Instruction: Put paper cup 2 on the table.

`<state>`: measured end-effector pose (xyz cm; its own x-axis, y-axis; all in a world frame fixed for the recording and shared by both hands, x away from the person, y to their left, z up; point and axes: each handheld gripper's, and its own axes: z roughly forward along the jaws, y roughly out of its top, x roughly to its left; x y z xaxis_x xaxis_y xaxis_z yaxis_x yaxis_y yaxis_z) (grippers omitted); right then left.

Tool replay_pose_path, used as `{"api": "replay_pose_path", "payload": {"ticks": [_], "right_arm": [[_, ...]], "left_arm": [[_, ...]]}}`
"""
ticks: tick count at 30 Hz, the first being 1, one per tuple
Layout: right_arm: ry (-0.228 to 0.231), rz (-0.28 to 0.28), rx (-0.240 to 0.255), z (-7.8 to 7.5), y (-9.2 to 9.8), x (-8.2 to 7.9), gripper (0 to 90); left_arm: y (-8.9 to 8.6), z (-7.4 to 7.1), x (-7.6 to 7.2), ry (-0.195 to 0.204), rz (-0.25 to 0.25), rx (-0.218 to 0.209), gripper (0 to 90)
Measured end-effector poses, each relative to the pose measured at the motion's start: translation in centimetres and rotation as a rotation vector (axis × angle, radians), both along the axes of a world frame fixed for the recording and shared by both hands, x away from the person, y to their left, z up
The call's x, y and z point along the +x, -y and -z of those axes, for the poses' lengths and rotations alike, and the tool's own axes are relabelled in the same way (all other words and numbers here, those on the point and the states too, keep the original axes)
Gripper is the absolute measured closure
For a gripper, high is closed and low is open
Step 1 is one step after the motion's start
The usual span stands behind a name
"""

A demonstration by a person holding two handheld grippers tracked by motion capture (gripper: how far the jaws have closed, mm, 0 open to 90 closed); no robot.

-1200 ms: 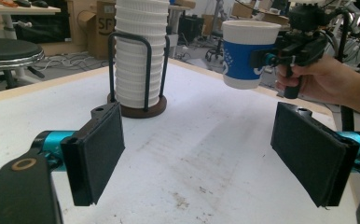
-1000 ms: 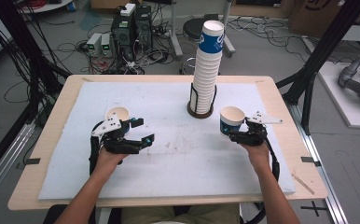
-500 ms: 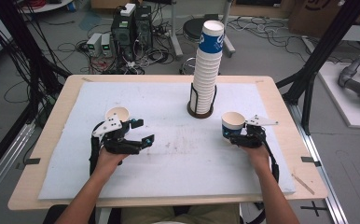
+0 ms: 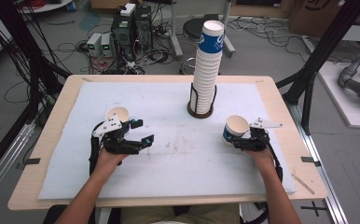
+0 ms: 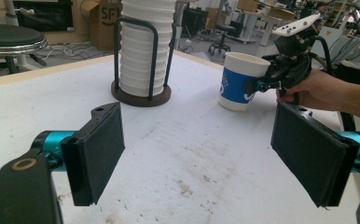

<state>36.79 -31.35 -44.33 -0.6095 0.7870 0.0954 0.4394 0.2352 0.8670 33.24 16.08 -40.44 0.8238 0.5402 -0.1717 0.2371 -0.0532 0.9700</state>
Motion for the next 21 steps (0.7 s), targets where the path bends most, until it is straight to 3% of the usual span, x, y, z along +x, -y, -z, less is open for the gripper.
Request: {"api": "replay_pose_path", "payload": {"ticks": [5, 11, 16, 21], "right_arm": [[-0.015, -0.028, -0.001, 0.1, 0.1, -0.2, 14.3], [-0.034, -0.04, -0.057, 0.1, 0.5, -0.8, 14.3], [-0.043, -0.04, -0.026, -0.4, 1.4, -1.9, 14.3], [-0.023, -0.01, -0.018, -1.2, 2.7, -3.5, 14.4]], "left_arm": [[0.0, 0.0, 0.0, 0.0, 0.002, 0.004, 17.1], [0.0, 0.0, 0.0, -0.001, 0.0, 0.004, 17.2], [-0.1, 0.1, 0.1, 0.001, 0.0, 0.006, 17.2], [-0.1, 0.1, 0.1, -0.004, -0.002, -0.002, 17.1]]}}
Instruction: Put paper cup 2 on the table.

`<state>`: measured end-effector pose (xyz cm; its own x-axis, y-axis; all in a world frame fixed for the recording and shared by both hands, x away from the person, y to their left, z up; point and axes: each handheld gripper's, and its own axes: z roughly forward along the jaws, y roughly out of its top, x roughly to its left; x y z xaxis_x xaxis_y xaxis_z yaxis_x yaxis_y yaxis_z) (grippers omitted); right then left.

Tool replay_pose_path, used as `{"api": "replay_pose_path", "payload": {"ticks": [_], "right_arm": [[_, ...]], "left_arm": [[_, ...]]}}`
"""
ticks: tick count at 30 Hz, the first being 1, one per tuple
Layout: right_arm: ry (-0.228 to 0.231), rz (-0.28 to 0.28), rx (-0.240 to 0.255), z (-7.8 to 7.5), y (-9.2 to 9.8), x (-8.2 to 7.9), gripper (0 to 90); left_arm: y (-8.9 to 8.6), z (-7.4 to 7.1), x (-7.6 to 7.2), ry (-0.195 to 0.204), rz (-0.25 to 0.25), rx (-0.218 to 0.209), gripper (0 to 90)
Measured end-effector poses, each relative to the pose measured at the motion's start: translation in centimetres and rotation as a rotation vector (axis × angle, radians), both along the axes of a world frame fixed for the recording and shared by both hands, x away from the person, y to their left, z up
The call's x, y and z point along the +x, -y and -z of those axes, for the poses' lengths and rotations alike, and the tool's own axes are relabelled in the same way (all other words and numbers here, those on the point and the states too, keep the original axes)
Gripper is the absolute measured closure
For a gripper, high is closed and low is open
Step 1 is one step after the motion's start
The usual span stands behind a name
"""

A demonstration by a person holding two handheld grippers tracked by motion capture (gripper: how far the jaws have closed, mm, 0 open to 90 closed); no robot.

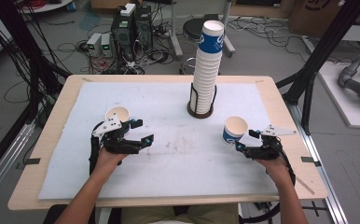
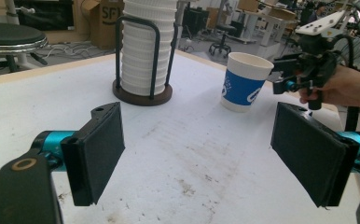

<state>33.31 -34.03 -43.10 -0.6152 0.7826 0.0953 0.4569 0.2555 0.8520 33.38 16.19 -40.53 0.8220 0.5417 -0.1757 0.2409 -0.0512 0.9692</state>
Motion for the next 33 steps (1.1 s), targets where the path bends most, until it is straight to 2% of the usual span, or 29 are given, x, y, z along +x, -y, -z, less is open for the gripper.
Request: {"api": "replay_pose_path", "payload": {"ticks": [3, 8, 13, 18, 23, 30, 33], "right_arm": [[0.033, -0.008, -0.005, -0.5, 0.7, -1.2, 14.4], [0.08, 0.004, 0.017, -1.7, 1.4, -2.6, 14.4], [0.139, 0.006, 0.081, -3.3, 1.2, -3.4, 14.5], [0.181, 0.016, 0.11, -4.5, 1.4, -3.9, 14.8], [0.208, 0.012, 0.136, -5.2, 1.4, -4.3, 15.6], [0.22, -0.005, 0.127, -6.0, 0.7, -4.5, 15.7], [0.227, -0.033, 0.115, -6.7, 0.1, -4.6, 15.7]], "left_arm": [[0.1, 0.0, 0.0, 0.0, 0.0, -0.001, 17.1], [0.2, -0.1, 0.0, 0.004, 0.008, -0.011, 17.1], [0.4, -0.4, -0.1, 0.015, 0.013, -0.026, 17.2], [0.4, -0.4, 0.0, 0.013, 0.01, -0.03, 17.1], [0.6, -0.3, 0.1, 0.008, 0.011, -0.033, 17.1], [0.5, -0.6, -0.3, 0.026, 0.017, -0.04, 17.1], [0.4, -0.9, -0.5, 0.039, 0.017, -0.045, 17.1]]}}
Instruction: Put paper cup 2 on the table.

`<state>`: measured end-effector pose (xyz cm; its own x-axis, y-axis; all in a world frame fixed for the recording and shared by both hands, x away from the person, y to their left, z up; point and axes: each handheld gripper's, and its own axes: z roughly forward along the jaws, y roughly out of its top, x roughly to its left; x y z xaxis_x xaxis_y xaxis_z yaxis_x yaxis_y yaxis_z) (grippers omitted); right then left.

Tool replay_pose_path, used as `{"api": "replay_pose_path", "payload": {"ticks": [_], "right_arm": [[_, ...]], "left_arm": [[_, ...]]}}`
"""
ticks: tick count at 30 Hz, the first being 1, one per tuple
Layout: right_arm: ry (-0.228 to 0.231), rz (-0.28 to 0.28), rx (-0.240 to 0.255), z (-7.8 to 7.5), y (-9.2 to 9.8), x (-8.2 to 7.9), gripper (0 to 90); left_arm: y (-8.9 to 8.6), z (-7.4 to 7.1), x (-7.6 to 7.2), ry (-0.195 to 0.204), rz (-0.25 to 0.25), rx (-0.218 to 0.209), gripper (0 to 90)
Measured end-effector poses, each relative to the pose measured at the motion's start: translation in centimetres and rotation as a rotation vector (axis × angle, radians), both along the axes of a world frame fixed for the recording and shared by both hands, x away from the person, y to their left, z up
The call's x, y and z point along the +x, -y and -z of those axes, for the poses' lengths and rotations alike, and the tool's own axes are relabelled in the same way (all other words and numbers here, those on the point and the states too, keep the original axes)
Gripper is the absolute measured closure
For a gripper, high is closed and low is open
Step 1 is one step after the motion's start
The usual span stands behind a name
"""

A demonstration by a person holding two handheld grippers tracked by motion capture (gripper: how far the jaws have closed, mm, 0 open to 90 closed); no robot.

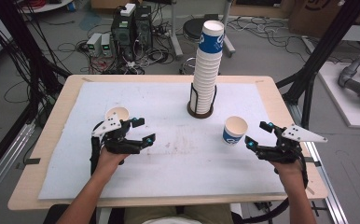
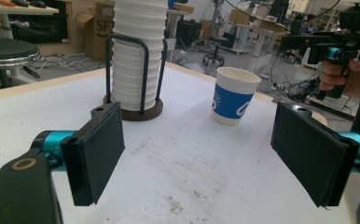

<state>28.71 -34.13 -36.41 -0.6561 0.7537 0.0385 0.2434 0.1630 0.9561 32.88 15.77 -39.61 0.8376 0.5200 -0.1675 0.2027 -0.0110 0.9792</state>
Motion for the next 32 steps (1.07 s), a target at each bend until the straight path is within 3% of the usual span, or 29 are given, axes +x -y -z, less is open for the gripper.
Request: {"api": "replay_pose_path", "payload": {"ticks": [1, 9, 32], "right_arm": [[0.016, -0.004, -0.014, -0.2, -0.2, 0.0, 15.7], [0.023, -0.063, -0.044, -0.9, -1.9, -0.2, 15.7], [0.012, -0.073, -0.042, -1.1, -2.2, 0.2, 15.6]], "left_arm": [[-0.1, -0.1, 0.0, 0.004, -0.002, 0.0, 17.1], [-0.4, -0.4, -0.6, 0.014, -0.003, -0.006, 17.1], [-0.6, -0.1, -0.8, 0.007, -0.012, 0.008, 17.1]]}}
